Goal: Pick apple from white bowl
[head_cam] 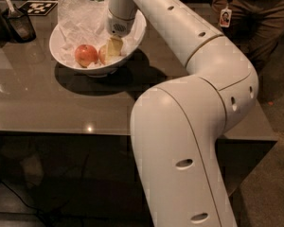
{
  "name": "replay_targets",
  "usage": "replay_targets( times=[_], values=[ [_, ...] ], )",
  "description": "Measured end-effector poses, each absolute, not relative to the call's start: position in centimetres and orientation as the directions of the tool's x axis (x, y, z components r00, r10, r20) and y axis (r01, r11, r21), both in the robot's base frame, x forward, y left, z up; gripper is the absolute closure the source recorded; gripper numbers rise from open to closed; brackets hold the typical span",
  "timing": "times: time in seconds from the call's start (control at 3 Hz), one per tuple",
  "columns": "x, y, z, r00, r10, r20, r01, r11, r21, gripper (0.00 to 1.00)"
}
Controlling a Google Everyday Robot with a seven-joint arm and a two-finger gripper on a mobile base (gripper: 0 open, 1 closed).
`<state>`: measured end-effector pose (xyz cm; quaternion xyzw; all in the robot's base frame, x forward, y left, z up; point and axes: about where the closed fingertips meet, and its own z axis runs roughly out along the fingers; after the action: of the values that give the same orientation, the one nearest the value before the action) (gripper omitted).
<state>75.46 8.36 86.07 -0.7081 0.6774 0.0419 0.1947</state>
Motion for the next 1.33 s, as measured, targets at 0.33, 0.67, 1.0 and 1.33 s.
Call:
replay_targets(
  times=[0.33,0.67,1.0,1.33],
  values=[
    [75.4,8.5,86.4,0.1,-0.946,-0.308,-0.974,-0.029,-0.226,0.0],
    [75.4,8.6,86.5,0.107,-0.947,-0.302,-0.973,-0.037,-0.229,0.0],
    [76.0,8.4,87.9,0.125,-0.949,-0.288,-0.962,-0.045,-0.269,0.0],
    [76.0,8.4,87.9,0.125,-0.949,-0.288,-0.962,-0.046,-0.269,0.0]
  ],
)
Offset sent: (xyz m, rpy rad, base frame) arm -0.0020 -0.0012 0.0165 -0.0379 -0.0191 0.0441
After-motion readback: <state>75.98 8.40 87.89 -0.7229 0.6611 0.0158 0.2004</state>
